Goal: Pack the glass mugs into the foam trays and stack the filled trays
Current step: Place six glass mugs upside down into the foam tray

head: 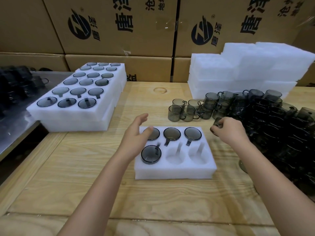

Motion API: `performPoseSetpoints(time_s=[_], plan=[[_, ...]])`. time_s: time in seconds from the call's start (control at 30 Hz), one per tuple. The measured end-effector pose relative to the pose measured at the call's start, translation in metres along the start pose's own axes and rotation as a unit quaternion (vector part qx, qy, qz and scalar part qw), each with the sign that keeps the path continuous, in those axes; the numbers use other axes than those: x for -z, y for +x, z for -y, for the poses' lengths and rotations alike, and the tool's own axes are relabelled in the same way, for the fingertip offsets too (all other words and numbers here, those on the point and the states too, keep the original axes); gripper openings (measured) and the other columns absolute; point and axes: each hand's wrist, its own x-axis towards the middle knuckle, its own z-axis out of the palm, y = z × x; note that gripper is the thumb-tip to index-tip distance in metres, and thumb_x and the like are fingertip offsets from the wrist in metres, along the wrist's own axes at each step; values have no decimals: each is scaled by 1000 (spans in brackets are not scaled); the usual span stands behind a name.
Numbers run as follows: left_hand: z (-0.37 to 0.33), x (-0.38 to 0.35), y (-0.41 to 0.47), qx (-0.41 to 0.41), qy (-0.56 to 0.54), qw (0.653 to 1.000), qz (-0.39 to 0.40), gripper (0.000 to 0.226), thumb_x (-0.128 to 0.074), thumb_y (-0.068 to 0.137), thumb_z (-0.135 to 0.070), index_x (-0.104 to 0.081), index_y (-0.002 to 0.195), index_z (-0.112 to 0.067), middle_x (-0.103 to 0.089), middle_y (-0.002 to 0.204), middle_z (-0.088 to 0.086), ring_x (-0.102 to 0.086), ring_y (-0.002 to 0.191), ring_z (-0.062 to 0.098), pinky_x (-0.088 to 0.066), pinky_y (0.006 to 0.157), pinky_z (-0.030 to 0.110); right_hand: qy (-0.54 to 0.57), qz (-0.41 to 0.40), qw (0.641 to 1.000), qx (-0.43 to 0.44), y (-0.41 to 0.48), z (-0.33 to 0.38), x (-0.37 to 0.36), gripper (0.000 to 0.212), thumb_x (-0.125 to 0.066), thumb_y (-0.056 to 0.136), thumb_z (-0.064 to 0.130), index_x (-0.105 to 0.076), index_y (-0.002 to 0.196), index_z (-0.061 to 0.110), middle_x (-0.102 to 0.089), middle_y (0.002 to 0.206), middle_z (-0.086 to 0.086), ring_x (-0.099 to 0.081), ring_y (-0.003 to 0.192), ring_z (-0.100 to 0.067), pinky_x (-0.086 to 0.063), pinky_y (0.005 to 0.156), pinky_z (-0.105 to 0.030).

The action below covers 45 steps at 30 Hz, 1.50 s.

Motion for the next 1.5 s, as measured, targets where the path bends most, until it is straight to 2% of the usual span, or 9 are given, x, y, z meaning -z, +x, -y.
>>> performPoseSetpoints(time_s=[0.23,0.37,0.57,0.77,0.97,1.13,1.23,1.33,1.5], plan=[[-18,-32,-14,-104,21,982,158,63,-73,82,-30,-39,132,-47,-50,128,-29,-42,122,-14,-37,92,4,181,-54,972,136,-71,69,31,18,-69,80,37,-67,82,19,-61,70,10,-57,73,-9,-43,68,-20],[-21,-50,-15,-142,27,987,67,73,-77,75,-22,-40,136,-29,-50,132,-14,-50,114,-3,-41,91,9,245,-21,955,165,-101,99,20,12,-70,81,32,-65,84,21,-62,74,11,-61,80,-12,-47,74,-29],[-19,-35,-13,-82,-106,982,137,78,-74,70,-16,-37,138,-26,-49,138,-4,-59,114,13,-48,96,29,256,24,947,195,-100,94,18,23,-62,85,40,-68,81,18,-64,71,11,-58,69,-8,-46,66,-27],[-13,-17,-3,-30,-184,969,162,67,-69,83,-5,-41,139,-27,-50,137,2,-65,94,7,-51,80,22,248,82,939,222,-79,78,23,32,-59,88,40,-57,63,20,-51,46,16,-45,45,0,-32,45,-13],[-8,-30,4,-39,-83,987,129,53,-82,73,-15,-57,117,-30,-63,107,0,-63,95,17,-53,82,30,229,67,932,272,-68,73,22,7,-60,88,29,-61,87,22,-55,99,4,-55,74,-3,-47,58,-17],[-2,-50,-10,-74,43,996,8,69,-81,56,-51,-37,105,-32,-50,110,-7,-55,96,1,-48,78,21,202,91,948,227,-73,73,15,62,-62,78,55,-47,131,27,-54,112,9,-54,86,-3,-41,74,-20],[-3,-57,-16,-93,91,991,36,72,-76,51,-57,-28,101,-37,-53,106,-10,-55,98,9,-50,76,33,174,142,942,250,-78,75,6,74,-68,72,57,-45,136,27,-55,114,11,-51,96,-8,-40,83,-24],[-4,-53,-18,-106,115,986,64,73,-79,48,-56,-25,95,-41,-52,103,-13,-54,99,16,-48,78,36,176,142,931,285,-77,71,7,53,-73,75,43,-57,123,26,-58,105,15,-48,80,5,-35,73,-17],[4,-32,-18,-125,56,976,170,77,-88,59,-26,-37,115,-41,-53,114,-21,-53,103,-4,-39,82,7,134,185,916,330,-78,60,3,56,-77,72,36,-57,123,28,-53,105,16,-45,93,9,-33,77,-6]])
